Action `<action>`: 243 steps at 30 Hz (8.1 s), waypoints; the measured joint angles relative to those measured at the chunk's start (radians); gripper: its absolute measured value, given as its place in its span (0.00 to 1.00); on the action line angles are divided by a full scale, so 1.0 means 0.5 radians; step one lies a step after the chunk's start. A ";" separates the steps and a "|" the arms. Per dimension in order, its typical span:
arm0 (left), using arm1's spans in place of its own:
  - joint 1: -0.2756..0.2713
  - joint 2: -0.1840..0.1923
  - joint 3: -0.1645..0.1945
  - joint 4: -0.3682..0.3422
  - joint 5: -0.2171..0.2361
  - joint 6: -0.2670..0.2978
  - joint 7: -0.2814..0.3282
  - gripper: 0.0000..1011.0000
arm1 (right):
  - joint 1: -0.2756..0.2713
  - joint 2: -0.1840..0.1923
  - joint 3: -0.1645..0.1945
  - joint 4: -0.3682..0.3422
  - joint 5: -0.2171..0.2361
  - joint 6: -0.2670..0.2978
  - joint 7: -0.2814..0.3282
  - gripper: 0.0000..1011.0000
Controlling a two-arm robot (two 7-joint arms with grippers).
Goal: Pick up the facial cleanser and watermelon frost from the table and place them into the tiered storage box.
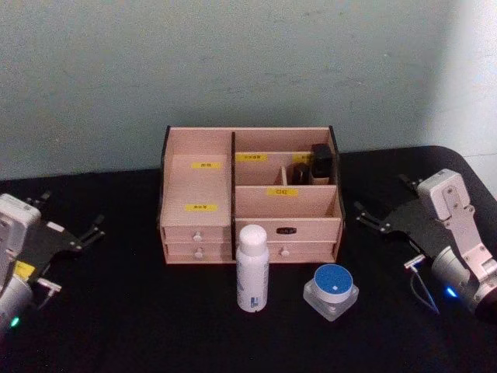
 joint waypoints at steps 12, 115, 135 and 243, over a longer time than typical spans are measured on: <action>0.000 0.000 0.000 0.000 0.000 0.000 0.000 0.99 | 0.000 0.000 0.000 0.000 0.000 0.000 0.000 0.99; 0.000 0.000 0.000 0.000 0.000 0.000 0.000 0.99 | 0.020 -0.272 -0.062 -0.016 0.202 0.058 1.214 0.99; 0.000 0.000 0.000 0.000 0.000 0.000 0.000 0.99 | 0.126 -0.357 -0.095 0.124 0.209 0.132 1.234 0.99; 0.000 0.000 0.000 0.000 0.000 0.000 0.000 0.99 | 0.654 -0.620 0.103 0.455 0.065 0.148 0.896 0.59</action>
